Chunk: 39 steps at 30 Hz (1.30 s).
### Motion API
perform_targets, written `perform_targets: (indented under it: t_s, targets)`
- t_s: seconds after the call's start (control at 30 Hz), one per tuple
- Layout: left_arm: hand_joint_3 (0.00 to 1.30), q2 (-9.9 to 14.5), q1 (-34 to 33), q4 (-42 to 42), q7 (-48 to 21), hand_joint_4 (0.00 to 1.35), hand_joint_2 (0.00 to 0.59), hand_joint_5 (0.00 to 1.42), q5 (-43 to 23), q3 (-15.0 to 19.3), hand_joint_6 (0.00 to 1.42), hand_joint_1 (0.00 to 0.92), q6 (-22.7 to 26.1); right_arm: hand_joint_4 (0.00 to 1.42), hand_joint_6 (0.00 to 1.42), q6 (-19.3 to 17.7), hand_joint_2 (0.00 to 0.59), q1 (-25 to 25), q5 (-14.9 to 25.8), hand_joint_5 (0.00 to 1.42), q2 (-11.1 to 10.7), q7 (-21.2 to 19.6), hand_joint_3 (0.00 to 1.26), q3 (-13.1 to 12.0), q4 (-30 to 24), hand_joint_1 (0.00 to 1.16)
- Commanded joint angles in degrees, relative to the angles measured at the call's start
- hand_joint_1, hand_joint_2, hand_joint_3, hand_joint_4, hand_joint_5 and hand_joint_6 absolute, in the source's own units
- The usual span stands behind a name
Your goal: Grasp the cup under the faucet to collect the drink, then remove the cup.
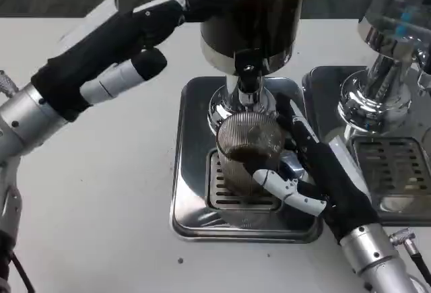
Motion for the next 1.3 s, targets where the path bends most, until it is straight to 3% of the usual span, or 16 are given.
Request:
perform_targets:
  t_s: [0.03,0.37,0.8,1.3]
  targets:
    - [0.23,0.8,2.3,1.8,0.1,0.13,0.102,0.14,-1.7,3.2,0.12,0.000,2.2,0.00,0.13,-1.0,0.226,-0.2,0.1,0.03,-0.1,-0.1,0.00,0.0,0.6,0.60]
    - [0.23,2.1,7.4,3.5,0.3,0.15,0.103,0.15,-0.4,6.8,0.13,0.000,3.7,0.00,0.11,-0.5,0.224,-1.0,-0.3,0.00,-0.3,0.2,0.00,0.2,1.2,0.60]
    - [0.26,1.3,11.2,5.1,0.8,0.17,0.112,0.15,2.5,5.9,0.14,0.000,3.7,0.00,0.08,1.5,0.224,-1.7,-2.6,0.00,-0.3,-1.0,0.00,0.5,1.6,0.60]
    - [0.27,0.6,11.7,7.8,0.9,0.18,0.119,0.16,5.0,4.3,0.14,0.000,3.5,0.00,0.08,1.6,0.221,-3.9,-3.6,0.00,0.6,-1.9,0.00,1.1,5.8,0.62]
